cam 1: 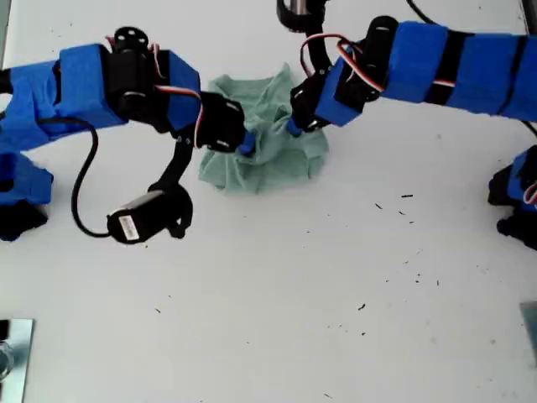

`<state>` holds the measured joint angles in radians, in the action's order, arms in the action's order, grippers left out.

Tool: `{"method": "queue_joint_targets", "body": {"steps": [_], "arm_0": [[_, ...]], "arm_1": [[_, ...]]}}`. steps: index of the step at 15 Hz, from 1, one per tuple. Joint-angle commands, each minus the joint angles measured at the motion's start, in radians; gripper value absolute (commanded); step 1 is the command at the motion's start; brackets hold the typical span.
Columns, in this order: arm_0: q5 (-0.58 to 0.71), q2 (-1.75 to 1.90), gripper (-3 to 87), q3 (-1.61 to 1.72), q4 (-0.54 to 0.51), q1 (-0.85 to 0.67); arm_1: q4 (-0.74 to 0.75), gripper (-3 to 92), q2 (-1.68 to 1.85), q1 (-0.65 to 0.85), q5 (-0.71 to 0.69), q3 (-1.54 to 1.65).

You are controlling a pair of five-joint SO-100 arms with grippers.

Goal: Fold t shirt

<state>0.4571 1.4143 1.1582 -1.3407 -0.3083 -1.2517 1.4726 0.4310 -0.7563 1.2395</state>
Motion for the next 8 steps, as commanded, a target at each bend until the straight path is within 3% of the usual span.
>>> {"method": "queue_joint_targets", "body": {"steps": [1,5,8], "arm_0": [[0.023,0.087,21.7,-0.008,0.002,-0.129],[0.052,0.291,28.3,0.071,0.011,-0.385],[0.064,0.646,25.2,0.535,0.222,-0.462]], "arm_1": [[0.164,40.5,0.156,0.11,0.031,0.078],[0.258,29.0,0.428,0.328,0.005,0.279],[0.275,28.2,0.744,0.419,-0.04,0.62]]}}
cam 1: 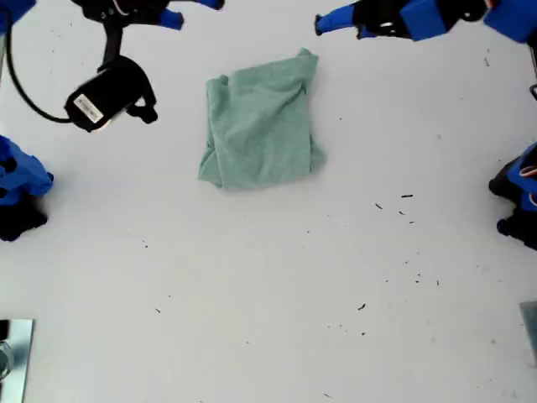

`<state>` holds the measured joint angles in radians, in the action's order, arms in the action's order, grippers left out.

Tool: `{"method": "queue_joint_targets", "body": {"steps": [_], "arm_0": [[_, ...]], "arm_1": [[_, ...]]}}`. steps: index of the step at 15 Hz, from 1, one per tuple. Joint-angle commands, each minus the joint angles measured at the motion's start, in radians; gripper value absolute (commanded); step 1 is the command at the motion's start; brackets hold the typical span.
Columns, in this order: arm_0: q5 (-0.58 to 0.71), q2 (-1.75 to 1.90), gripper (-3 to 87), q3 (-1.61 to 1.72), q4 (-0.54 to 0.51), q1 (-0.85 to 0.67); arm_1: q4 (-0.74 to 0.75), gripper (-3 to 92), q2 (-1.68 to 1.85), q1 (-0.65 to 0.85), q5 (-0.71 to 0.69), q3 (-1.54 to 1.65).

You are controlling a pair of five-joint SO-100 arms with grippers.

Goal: Fold t shirt

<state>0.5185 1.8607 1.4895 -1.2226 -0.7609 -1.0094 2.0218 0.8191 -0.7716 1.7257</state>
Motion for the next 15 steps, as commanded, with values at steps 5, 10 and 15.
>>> {"method": "queue_joint_targets", "body": {"steps": [5,10,15], "arm_0": [[-0.202,0.816,-0.1,1.121,0.391,0.247],[-0.597,1.698,-0.2,1.726,0.225,0.569],[-0.54,1.744,11.5,1.735,0.169,0.58]], "arm_1": [[-0.086,2.3,0.864,-0.011,0.008,0.813],[-0.333,2.3,1.358,-0.213,0.305,1.29],[-0.359,2.9,1.486,-0.322,0.339,1.367]]}}
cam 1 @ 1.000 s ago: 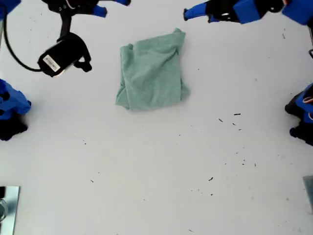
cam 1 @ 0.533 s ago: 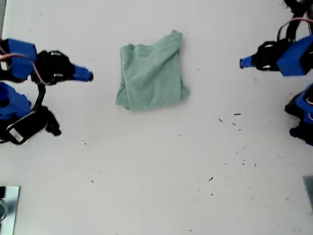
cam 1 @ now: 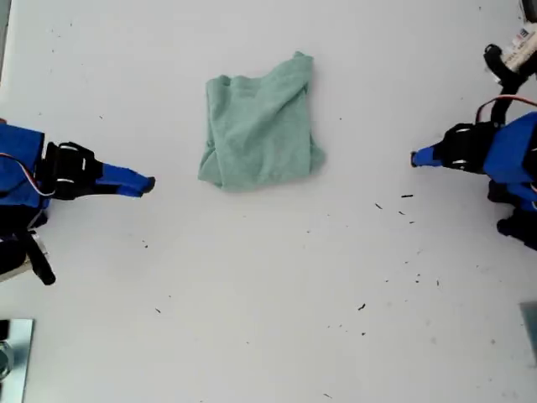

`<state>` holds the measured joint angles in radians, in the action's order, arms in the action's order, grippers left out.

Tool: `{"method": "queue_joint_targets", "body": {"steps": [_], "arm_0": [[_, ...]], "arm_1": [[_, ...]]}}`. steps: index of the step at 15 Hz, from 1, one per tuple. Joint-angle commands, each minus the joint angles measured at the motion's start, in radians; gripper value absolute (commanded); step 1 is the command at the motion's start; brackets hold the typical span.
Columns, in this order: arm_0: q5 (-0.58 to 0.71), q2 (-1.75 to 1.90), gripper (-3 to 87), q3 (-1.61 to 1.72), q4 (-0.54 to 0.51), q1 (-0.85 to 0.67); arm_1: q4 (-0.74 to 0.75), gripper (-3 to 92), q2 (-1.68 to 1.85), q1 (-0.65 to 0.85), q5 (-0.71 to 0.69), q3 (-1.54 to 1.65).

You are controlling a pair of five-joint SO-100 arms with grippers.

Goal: Fold t shirt

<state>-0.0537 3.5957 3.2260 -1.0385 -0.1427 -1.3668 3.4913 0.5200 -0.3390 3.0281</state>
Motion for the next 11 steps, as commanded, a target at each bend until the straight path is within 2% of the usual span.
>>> {"method": "queue_joint_targets", "body": {"steps": [1,2,11], "arm_0": [[0.032,0.009,11.5,-0.002,-0.015,-0.066],[0.032,0.009,11.5,-0.002,-0.015,-0.087],[0.032,0.009,11.5,-0.002,-0.015,-0.12]], "arm_1": [[-0.002,3.0,0.017,-0.04,-0.365,0.064],[-0.002,2.9,0.017,-0.057,-0.499,0.064],[-0.002,2.5,0.017,-0.058,-0.5,0.064]]}}
